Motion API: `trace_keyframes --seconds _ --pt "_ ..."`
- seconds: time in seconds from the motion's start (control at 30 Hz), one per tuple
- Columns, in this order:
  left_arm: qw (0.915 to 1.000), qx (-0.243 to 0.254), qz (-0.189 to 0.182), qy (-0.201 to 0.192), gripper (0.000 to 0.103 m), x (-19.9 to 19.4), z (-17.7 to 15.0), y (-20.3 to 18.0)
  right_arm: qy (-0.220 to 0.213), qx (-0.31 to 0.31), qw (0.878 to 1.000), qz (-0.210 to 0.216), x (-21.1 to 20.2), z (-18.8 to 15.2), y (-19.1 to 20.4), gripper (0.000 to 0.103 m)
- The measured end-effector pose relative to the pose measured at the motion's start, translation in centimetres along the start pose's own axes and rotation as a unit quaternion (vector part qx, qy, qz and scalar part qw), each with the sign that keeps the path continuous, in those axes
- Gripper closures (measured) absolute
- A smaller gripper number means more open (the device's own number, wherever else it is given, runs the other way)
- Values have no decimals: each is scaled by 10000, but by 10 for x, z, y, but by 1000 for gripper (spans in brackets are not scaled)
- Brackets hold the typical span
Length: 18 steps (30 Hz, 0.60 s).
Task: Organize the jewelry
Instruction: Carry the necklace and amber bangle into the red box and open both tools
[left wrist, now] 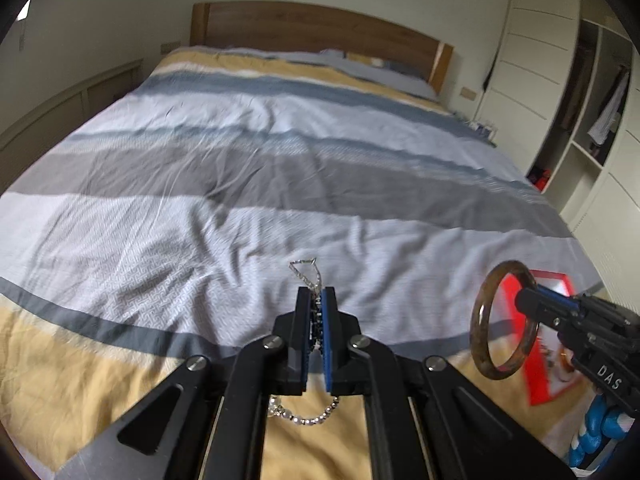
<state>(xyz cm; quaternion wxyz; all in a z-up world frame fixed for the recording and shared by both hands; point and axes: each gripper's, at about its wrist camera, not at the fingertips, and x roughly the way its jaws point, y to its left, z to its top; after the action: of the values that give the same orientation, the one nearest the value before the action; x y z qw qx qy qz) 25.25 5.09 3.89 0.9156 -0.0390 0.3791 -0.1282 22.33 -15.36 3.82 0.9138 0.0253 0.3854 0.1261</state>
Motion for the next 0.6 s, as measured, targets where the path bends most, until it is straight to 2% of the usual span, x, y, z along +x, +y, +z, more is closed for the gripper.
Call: trace_keyframes --seconds 0.27,0.43,0.6 --pt "9982 396 -304 -342 99 -73 -1 -61 -397 217 9984 -332 -96 -24 -24 94" --pt "9956 606 -538 -475 99 -98 -3 -101 -613 363 9956 -616 -148 -41 -51 94" --pt "9913 865 -886 -457 99 -104 -7 -154 -697 652 9904 -999 -185 -61 -96 94"
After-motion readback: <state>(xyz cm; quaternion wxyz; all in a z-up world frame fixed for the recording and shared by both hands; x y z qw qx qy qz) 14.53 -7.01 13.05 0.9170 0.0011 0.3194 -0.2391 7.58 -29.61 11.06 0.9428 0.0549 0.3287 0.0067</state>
